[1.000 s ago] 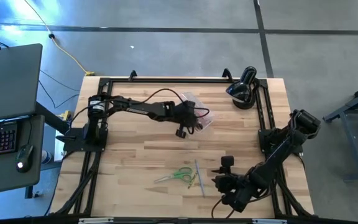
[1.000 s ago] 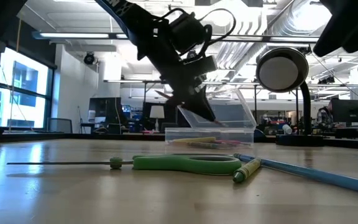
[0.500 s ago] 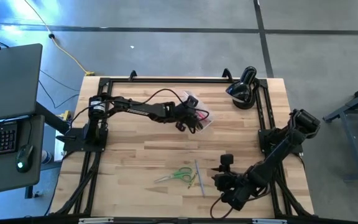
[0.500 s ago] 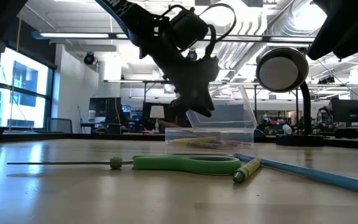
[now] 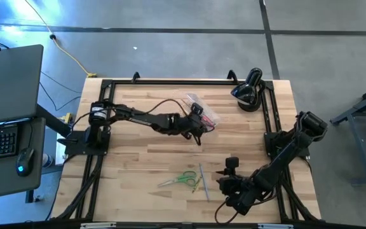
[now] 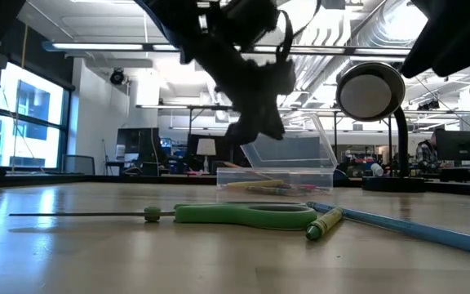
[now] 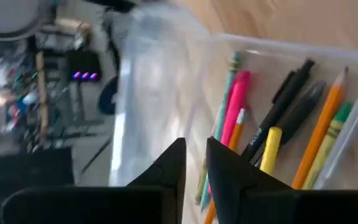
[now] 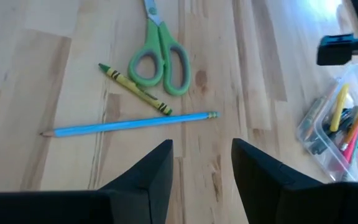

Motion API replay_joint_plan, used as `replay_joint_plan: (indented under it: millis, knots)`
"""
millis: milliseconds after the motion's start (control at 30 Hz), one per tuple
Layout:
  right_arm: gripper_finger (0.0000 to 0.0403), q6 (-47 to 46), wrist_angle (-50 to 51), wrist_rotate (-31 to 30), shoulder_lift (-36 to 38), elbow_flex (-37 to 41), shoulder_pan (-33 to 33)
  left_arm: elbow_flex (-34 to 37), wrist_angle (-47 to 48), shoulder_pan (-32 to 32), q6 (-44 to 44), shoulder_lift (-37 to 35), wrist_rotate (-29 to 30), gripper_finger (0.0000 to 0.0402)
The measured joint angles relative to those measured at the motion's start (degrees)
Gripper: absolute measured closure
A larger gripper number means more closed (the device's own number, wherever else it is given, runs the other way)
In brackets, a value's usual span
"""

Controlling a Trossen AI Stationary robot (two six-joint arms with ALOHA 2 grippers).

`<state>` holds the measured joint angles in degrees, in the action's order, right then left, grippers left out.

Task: Pick & place school supplies into a supply box
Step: Put the blue pencil into the supply box

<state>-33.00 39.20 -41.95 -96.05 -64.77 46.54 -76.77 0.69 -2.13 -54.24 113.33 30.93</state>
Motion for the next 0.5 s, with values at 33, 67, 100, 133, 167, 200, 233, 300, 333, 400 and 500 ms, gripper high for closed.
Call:
replay_joint_plan:
  millis: [33,67,100,133,167,200,233,300,333,400,500]
  knots:
    - [0.0260,0.0,0.0,-0.5,0.0,0.0,0.0,0.0,-0.1,0.9,1.4,-0.3,2.2,0.0312]
    - [0.0260,0.0,0.0,-1.0,0.0,0.0,0.0,0.0,-0.1,1.8,3.1,-0.6,4.9,0.0315]
    - [0.0261,0.0,0.0,-1.7,0.0,0.0,0.0,-0.1,1.1,2.6,4.8,-1.3,7.4,0.0318]
    - [0.0261,0.0,0.0,-2.8,0.0,0.0,0.0,-0.3,3.4,3.4,7.1,-2.1,9.9,0.0321]
    - [0.0261,-0.1,0.0,-4.3,0.0,0.0,0.0,-0.8,5.8,4.1,10.2,-3.0,11.9,0.0325]
    - [0.0260,-0.5,-0.1,-6.2,0.0,0.0,0.0,-1.3,8.8,4.7,14.1,-4.2,12.8,0.0328]
    - [0.0260,-1.4,-0.2,-8.2,0.0,0.0,0.0,-1.7,12.9,5.3,18.8,-5.7,13.2,0.0331]
    - [0.0261,-4.1,-0.5,-11.9,0.0,0.0,0.0,-2.2,21.3,6.3,30.1,-8.9,12.4,0.0338]
    - [0.0261,-5.4,-0.4,-13.6,0.0,0.0,-0.1,-2.4,25.1,6.8,35.9,-10.6,11.3,0.0342]
    - [0.0261,-7.8,-0.4,-15.9,0.0,0.0,-0.4,-2.4,33.5,7.2,46.8,-14.4,9.1,0.0351]
    - [0.0261,-10.6,-0.3,-17.0,0.0,0.0,-1.3,-2.4,45.8,7.9,61.1,-19.9,8.3,0.0365]
